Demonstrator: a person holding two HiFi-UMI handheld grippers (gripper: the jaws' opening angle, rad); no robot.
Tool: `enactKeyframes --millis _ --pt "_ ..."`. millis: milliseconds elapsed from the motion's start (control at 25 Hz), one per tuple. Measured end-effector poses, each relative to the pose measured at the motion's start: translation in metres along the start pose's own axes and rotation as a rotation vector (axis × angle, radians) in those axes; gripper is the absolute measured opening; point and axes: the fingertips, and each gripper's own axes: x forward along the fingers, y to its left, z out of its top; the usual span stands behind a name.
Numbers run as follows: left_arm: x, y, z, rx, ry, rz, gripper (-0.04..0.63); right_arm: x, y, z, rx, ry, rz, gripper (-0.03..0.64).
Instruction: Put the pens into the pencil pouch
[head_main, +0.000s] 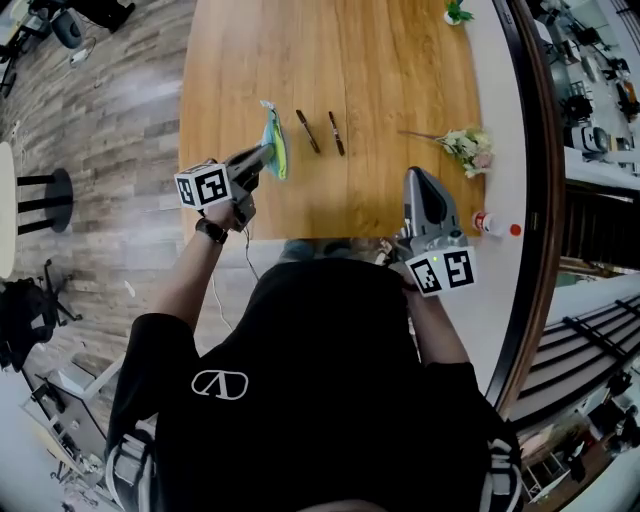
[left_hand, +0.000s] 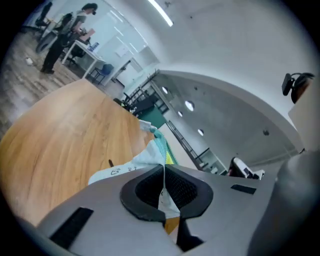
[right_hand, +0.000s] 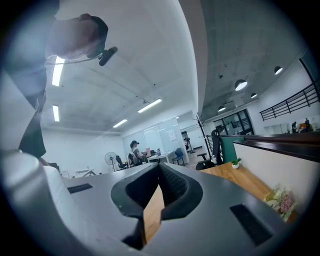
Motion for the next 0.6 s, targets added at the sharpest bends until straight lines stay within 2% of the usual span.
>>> enactKeyframes --millis 120,240,280,320,440,600 --pt "-0.014 -0.019 0.011 -0.052 -0.105 0.001 0.009 0.009 0.003 0.001 -0.008 -0.003 0.022 -0.002" --pt "-0.025 -0.033 0.016 -0.077 -0.166 -0.005 0.009 0.018 0.011 0.007 -0.104 -0.023 0.017 -0.002" --pt "-0.027 -0.036 0.016 -0.081 -0.18 -0.007 0.009 0.023 0.015 0.013 -0.156 -0.047 0.009 0.147" --pt "-0.029 -0.038 0.017 -0.085 -0.19 -0.009 0.009 0.028 0.019 0.018 -0.205 -0.069 0.007 0.405" --pt "-0.033 -0.038 0.015 -0.076 -0.197 -0.003 0.009 0.048 0.03 0.021 -0.282 -0.061 0.034 0.42" --pt "-0.038 -0.032 0.008 -0.071 -0.17 0.003 0.009 0.087 0.021 -0.008 -0.273 0.115 0.02 0.416"
